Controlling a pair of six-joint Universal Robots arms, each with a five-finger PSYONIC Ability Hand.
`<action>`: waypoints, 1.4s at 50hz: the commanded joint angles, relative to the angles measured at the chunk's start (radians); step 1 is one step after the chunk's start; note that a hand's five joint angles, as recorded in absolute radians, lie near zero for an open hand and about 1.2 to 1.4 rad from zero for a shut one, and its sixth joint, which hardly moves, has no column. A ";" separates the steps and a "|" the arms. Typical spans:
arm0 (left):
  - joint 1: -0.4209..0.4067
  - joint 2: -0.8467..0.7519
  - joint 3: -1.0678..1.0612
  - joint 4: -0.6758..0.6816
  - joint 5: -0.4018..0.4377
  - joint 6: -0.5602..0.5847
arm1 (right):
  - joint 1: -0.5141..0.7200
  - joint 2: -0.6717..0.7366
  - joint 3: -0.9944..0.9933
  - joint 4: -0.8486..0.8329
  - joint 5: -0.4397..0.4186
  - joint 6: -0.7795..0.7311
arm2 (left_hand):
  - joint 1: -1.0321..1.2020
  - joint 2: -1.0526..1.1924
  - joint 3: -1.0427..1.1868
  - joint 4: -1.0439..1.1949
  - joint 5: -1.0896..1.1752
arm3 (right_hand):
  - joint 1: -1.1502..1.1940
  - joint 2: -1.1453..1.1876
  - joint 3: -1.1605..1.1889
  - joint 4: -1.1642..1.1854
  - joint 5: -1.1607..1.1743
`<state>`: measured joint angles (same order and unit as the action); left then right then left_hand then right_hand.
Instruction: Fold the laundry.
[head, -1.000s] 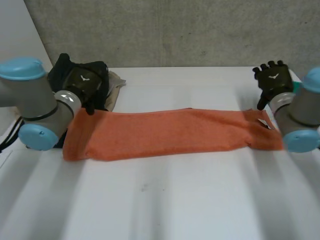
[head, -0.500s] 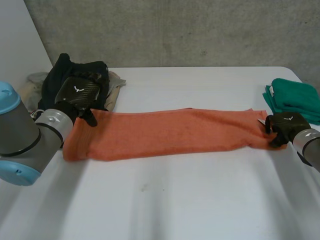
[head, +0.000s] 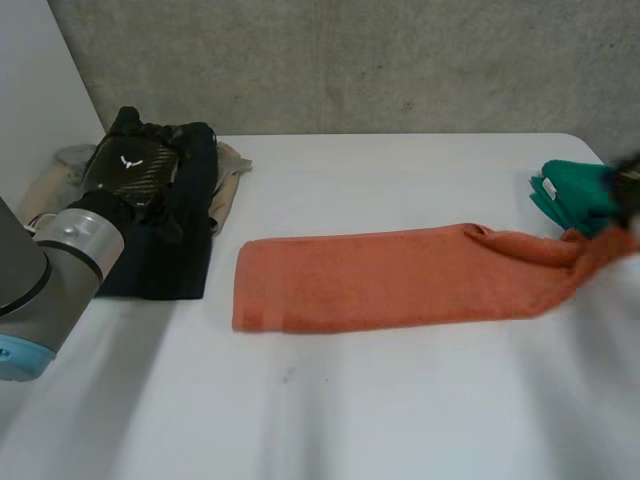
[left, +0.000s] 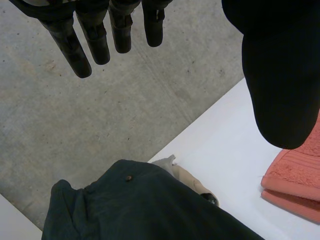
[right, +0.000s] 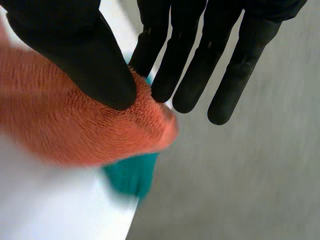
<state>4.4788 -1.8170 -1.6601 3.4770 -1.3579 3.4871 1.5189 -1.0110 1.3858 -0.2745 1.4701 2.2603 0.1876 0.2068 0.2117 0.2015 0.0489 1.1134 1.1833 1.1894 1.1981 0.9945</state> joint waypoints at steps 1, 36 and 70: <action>-0.003 0.013 -0.021 -0.006 0.000 -0.016 | 0.387 -0.072 0.125 -0.320 -0.242 -0.083 | -0.013 -0.032 -0.037 -0.027 -0.049 | 0.283 0.213 0.207 0.198 0.227; -0.116 -0.016 -0.056 0.013 0.000 -0.028 | 0.472 -0.052 0.145 0.130 -0.160 0.544 | -0.013 -0.032 -0.037 -0.027 -0.049 | -0.939 -1.009 -1.015 -1.024 -0.994; -0.062 0.055 -0.087 -0.002 -0.032 -0.117 | 0.868 0.201 -0.083 -0.108 -0.208 0.369 | -0.013 -0.032 -0.037 -0.027 -0.049 | 0.283 0.213 0.207 0.198 0.227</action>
<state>4.4034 -1.7611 -1.7565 3.4963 -1.3721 3.4281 2.3121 -0.9763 1.4232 -0.5084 1.2954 2.6012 0.1876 0.2068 0.2117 0.2020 0.0489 1.0702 1.1837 1.1896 1.1985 1.0208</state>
